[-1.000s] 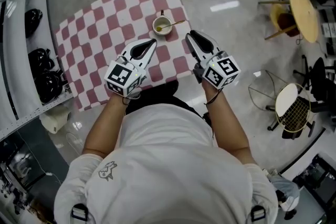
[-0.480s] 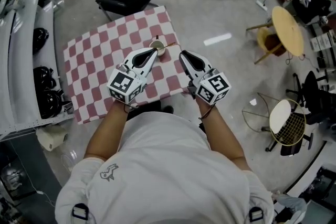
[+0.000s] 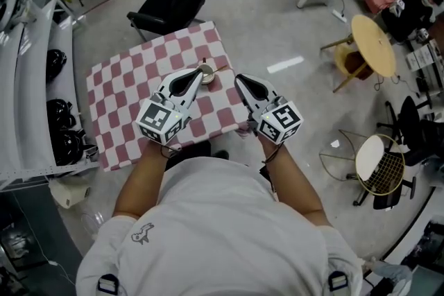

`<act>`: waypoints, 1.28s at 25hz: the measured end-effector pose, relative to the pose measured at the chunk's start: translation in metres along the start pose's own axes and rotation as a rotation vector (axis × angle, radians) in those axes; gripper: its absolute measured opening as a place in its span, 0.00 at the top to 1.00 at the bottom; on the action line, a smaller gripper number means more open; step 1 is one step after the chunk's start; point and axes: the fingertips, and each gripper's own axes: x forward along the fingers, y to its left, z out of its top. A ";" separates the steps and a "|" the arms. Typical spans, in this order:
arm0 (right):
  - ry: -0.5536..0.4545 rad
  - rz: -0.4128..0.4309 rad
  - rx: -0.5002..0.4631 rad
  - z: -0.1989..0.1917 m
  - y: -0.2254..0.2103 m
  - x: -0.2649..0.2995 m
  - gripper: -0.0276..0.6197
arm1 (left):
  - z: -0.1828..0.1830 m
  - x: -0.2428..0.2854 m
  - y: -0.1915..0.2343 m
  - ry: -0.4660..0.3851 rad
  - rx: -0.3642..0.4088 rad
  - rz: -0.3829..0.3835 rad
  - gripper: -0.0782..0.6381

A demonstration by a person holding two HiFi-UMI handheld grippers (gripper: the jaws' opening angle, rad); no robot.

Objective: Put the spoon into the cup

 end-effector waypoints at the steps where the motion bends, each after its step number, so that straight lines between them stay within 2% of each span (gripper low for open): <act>1: 0.001 0.002 -0.003 0.000 0.001 0.000 0.89 | 0.003 -0.002 0.000 -0.003 0.005 0.003 0.87; 8: -0.005 -0.005 0.001 0.002 0.013 0.004 0.89 | 0.005 -0.021 0.007 0.010 0.021 0.003 0.87; 16: -0.006 -0.046 -0.006 0.006 0.037 0.013 0.89 | 0.009 -0.041 0.010 0.016 0.036 -0.069 0.87; 32: -0.017 -0.131 -0.022 -0.005 0.149 0.032 0.90 | 0.005 -0.165 0.008 -0.003 0.045 -0.178 0.87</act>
